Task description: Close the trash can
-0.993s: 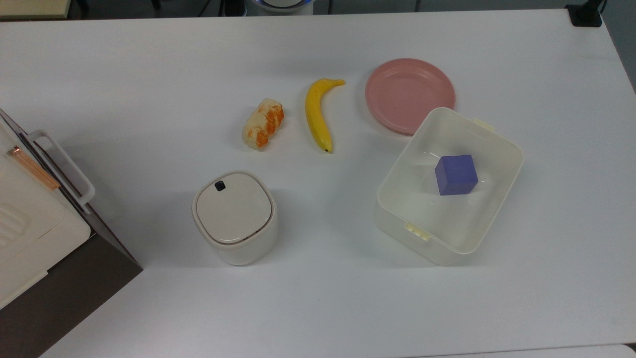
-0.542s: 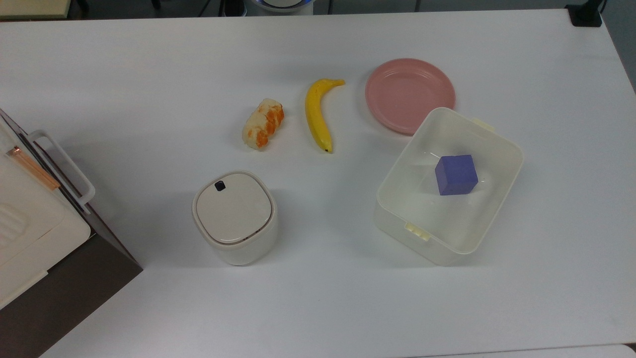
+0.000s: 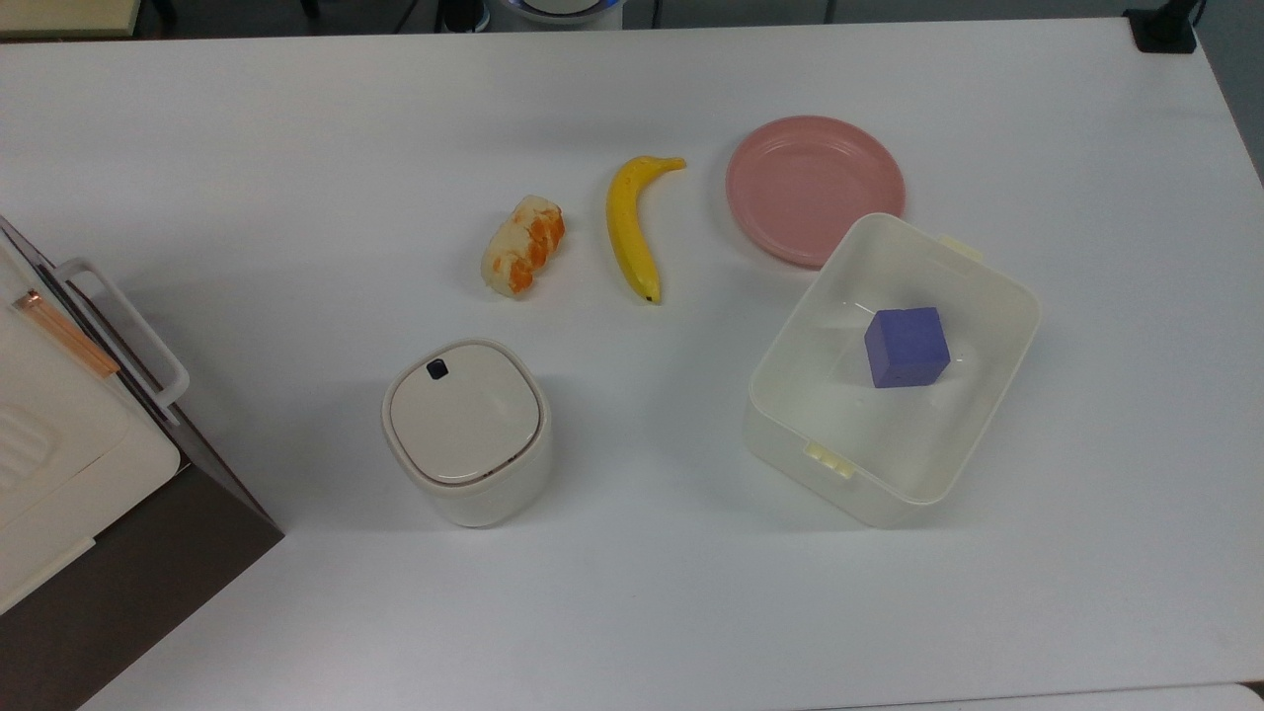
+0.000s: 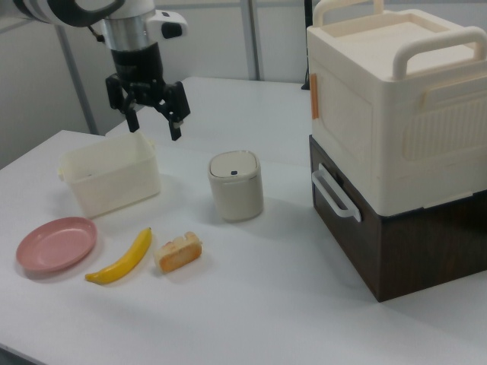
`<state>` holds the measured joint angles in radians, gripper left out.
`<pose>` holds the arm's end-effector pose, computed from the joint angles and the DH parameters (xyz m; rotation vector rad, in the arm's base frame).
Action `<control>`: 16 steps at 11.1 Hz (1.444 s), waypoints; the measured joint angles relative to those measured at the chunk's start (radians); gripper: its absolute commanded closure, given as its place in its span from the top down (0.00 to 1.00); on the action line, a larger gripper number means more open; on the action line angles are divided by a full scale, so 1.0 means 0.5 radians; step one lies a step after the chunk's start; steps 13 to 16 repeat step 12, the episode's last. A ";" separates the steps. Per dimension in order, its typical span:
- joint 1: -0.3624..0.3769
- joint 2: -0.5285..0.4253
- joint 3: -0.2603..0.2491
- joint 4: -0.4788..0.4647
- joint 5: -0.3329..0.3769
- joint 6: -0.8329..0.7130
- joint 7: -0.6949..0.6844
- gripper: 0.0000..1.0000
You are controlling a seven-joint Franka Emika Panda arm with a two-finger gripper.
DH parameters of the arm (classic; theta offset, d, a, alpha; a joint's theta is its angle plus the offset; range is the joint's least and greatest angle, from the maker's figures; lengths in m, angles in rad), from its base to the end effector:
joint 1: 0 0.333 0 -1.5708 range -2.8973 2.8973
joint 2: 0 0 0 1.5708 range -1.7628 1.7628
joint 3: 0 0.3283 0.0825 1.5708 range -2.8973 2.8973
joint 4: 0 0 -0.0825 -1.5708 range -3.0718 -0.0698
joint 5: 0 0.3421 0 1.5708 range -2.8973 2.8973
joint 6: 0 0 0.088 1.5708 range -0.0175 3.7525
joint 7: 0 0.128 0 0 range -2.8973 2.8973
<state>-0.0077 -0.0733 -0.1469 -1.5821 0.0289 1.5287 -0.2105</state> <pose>0.4797 -0.0741 0.6435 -3.1046 -0.0896 -0.0404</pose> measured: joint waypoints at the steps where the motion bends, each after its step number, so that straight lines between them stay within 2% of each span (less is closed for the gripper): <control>1: -0.001 0.001 -0.050 0.000 0.000 0.000 0.046 1.00; 4: 0.005 0.001 -0.081 0.009 0.000 0.000 0.323 1.00; 16: 0.023 0.005 -0.086 0.017 0.000 0.004 0.344 1.00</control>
